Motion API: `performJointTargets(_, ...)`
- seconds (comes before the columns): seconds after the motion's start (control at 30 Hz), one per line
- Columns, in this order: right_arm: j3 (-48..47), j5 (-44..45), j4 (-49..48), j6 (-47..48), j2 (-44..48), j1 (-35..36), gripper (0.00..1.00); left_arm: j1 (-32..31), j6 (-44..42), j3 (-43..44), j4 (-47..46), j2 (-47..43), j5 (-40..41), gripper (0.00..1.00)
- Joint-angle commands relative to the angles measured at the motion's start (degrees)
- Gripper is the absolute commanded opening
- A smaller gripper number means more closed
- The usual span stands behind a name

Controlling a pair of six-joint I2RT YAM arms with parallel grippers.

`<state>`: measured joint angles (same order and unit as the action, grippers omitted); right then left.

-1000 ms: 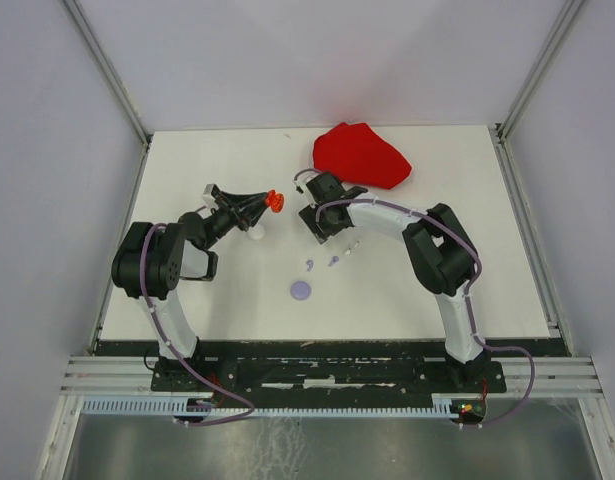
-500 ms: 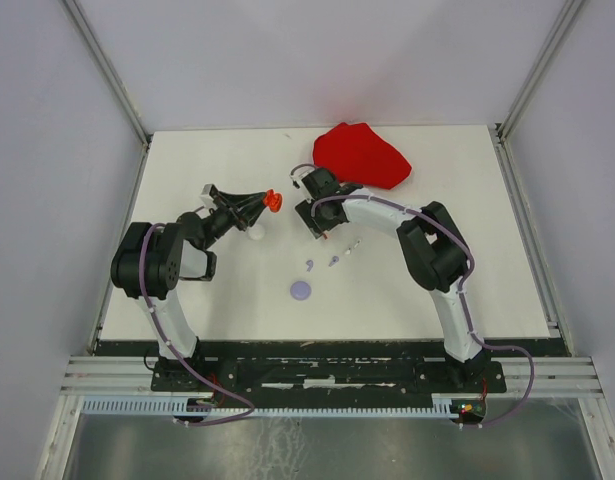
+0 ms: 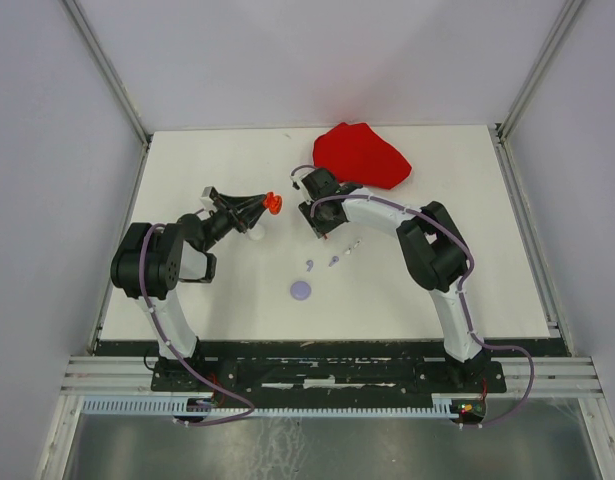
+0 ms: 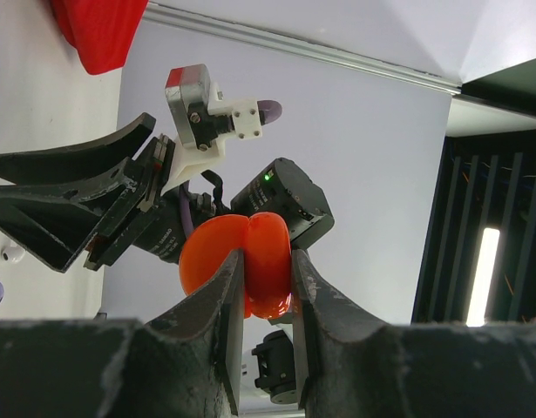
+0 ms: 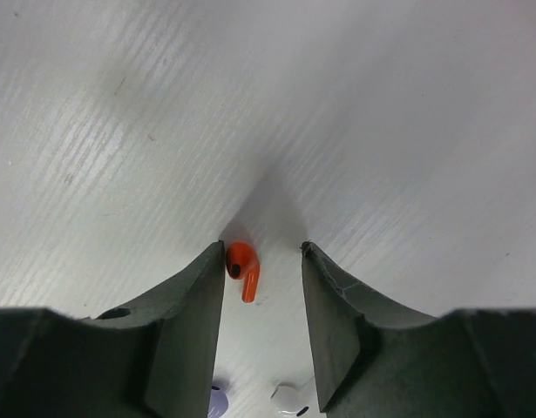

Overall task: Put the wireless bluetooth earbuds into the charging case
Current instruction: Pick up the earbud from the center of the board.

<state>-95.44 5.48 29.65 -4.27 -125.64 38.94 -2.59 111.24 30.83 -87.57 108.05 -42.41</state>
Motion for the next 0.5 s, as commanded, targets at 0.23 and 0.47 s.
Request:
performJointTargets(0.23,-1.5,-2.5,2.4,-2.4,-0.9,0.0,0.43,0.3,0.3,-0.5,-11.5,-2.6,-1.1,0.03)
performJointTargets(0.47,-3.3,-3.0,4.1,-2.7,-2.0,0.0,0.39,0.4,0.3,-0.6,-11.5,-2.5,-1.1,0.03)
